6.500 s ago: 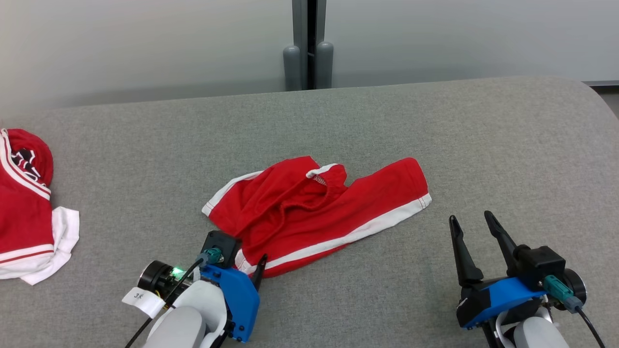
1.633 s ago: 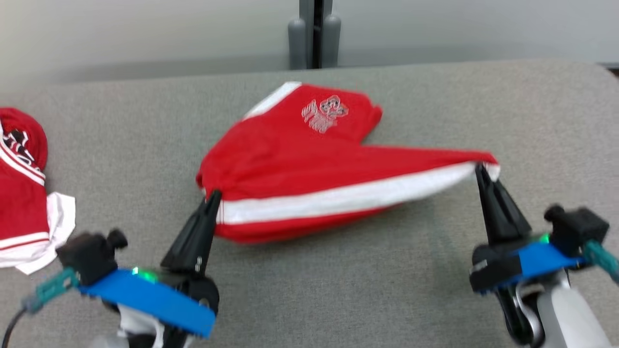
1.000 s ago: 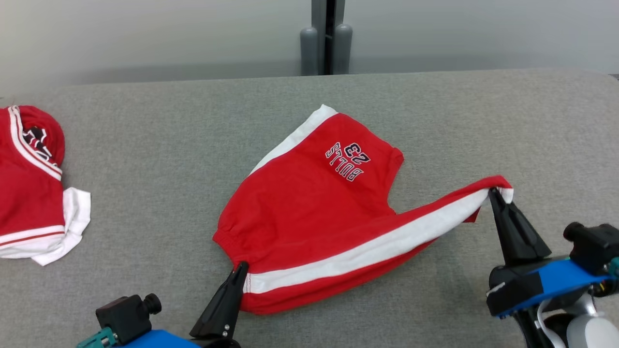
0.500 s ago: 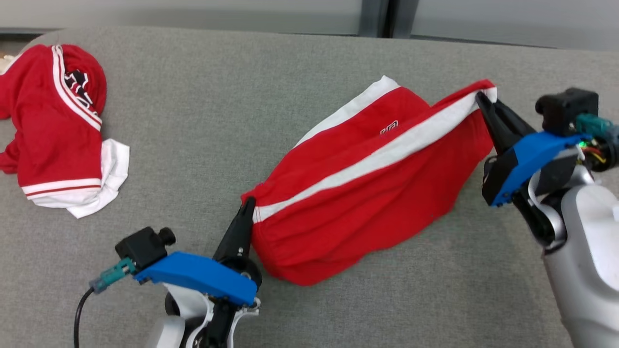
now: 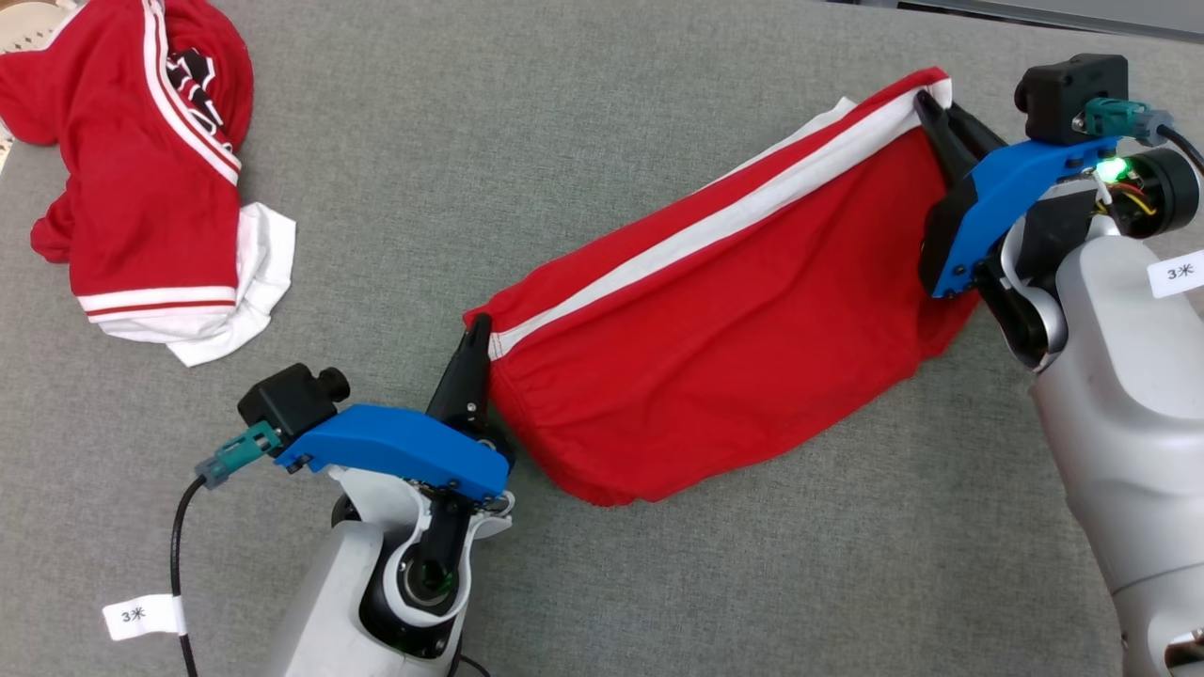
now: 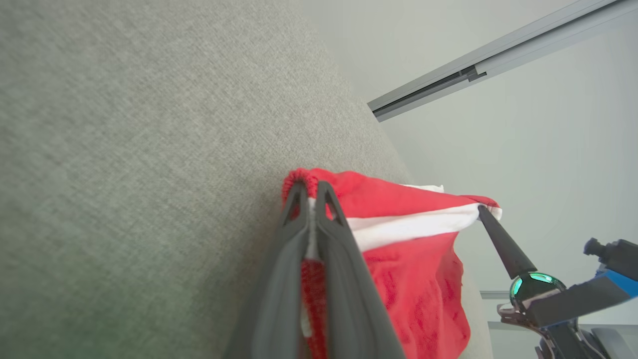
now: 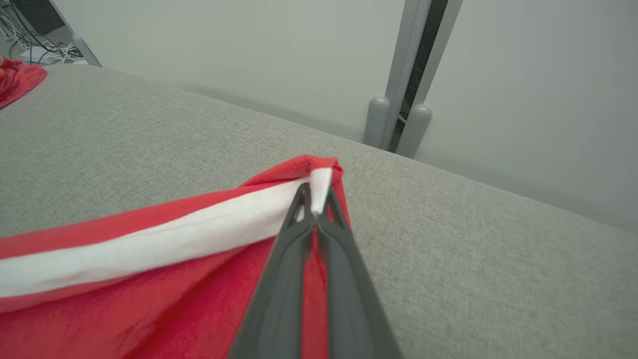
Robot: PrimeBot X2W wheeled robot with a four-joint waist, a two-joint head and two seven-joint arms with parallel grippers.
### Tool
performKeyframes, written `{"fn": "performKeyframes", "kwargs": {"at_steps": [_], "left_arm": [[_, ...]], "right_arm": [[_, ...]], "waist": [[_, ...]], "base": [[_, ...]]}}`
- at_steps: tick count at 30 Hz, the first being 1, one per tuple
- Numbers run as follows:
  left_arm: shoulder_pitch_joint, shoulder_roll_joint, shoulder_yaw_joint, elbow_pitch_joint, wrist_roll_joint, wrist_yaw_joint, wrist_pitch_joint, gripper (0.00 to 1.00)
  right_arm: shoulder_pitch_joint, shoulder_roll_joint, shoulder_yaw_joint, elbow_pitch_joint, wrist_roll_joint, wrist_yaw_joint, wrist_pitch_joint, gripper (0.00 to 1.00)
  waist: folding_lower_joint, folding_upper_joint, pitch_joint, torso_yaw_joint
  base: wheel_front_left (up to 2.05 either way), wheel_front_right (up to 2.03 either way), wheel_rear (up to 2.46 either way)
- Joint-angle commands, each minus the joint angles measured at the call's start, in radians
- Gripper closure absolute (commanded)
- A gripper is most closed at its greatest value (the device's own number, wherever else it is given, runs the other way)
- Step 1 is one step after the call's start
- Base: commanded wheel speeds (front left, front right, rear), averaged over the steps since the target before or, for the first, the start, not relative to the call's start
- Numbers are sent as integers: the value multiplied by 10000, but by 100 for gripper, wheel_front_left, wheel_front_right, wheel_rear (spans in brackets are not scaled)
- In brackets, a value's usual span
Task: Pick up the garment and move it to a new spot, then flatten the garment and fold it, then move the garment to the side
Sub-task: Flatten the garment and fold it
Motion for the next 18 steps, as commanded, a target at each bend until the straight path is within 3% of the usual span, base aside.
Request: {"fn": "performKeyframes", "kwargs": {"at_steps": [1, 2, 3, 4, 10, 18], "left_arm": [[-258, -13, -129, 156, -56, 9, -103, 100], [-279, -15, -179, 231, -91, 7, -162, 73], [-302, -15, -218, 276, -76, 4, -228, 27], [-311, -15, -242, 312, -55, -1, -300, 0], [63, 343, -226, 158, 197, -157, -623, 0], [857, 1612, 111, -411, 1052, -116, -1301, 0]], "right_arm": [[-341, 35, -5, 348, -111, -2, -413, 0], [-437, 80, 24, 532, -156, -1, -621, 0], [-511, 135, 48, 705, -162, -1, -795, 0], [-574, 183, 97, 872, -138, -1, -955, 0], [-857, -30, 556, 1496, 46, -1, -1597, 0], [-483, -696, 1274, 1931, 698, -1, -1361, 0]], "waist": [[-3, 0, 18, 38], [-3, 0, 16, 44], [-3, 0, 6, 43], [-3, 0, -10, 38], [-3, 0, -321, -59], [-3, 0, -983, -212]], "base": [[0, 0, 0], [0, 0, 0], [0, 0, 0], [0, 0, 0], [0, 0, 0], [0, 0, 0]]}}
